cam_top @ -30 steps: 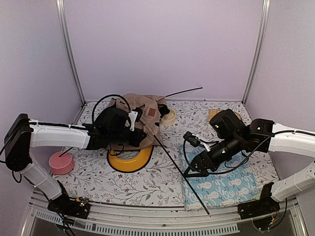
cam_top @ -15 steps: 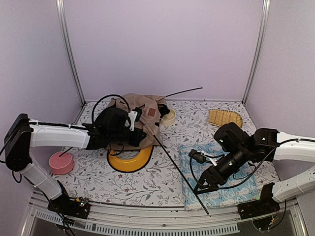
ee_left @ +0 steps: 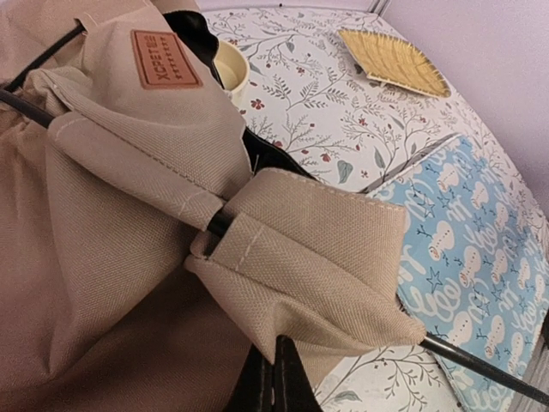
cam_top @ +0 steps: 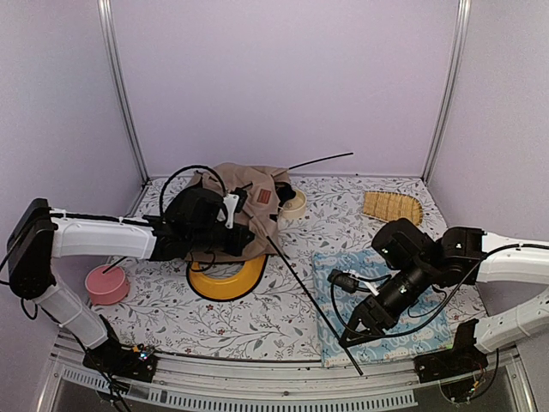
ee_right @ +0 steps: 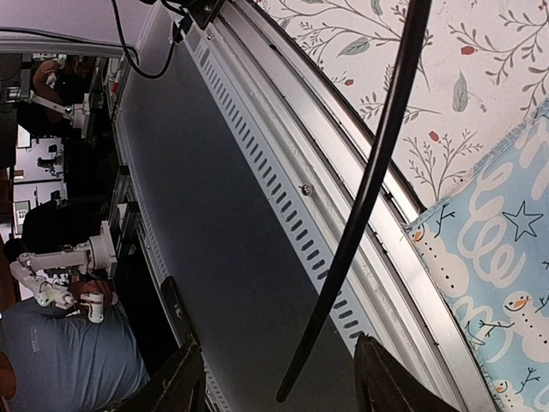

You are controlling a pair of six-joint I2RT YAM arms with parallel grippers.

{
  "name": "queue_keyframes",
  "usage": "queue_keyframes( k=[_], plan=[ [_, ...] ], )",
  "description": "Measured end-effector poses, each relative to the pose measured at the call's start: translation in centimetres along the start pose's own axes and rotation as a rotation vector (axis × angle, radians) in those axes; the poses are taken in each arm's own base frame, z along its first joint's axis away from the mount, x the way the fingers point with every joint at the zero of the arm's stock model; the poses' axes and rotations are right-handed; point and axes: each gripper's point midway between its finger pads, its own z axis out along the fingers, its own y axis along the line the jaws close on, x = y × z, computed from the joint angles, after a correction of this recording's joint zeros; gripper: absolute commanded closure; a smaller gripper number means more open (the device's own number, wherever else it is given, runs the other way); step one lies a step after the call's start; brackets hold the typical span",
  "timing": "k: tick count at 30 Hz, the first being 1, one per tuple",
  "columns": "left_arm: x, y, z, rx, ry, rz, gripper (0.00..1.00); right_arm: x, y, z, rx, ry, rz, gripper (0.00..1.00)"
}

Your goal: Set up the pet tent

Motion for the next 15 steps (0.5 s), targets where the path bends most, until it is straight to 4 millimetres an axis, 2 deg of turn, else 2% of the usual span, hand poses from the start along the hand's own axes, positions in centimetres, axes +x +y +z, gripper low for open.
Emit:
queue_keyframes(
  k=[15],
  plan=[
    [-0.24, 0.5, -0.12, -0.009, -0.003, -0.007, 1.0, 0.4, 0.24, 0.02, -0.015, 0.015, 0.016, 0.44]
  ],
)
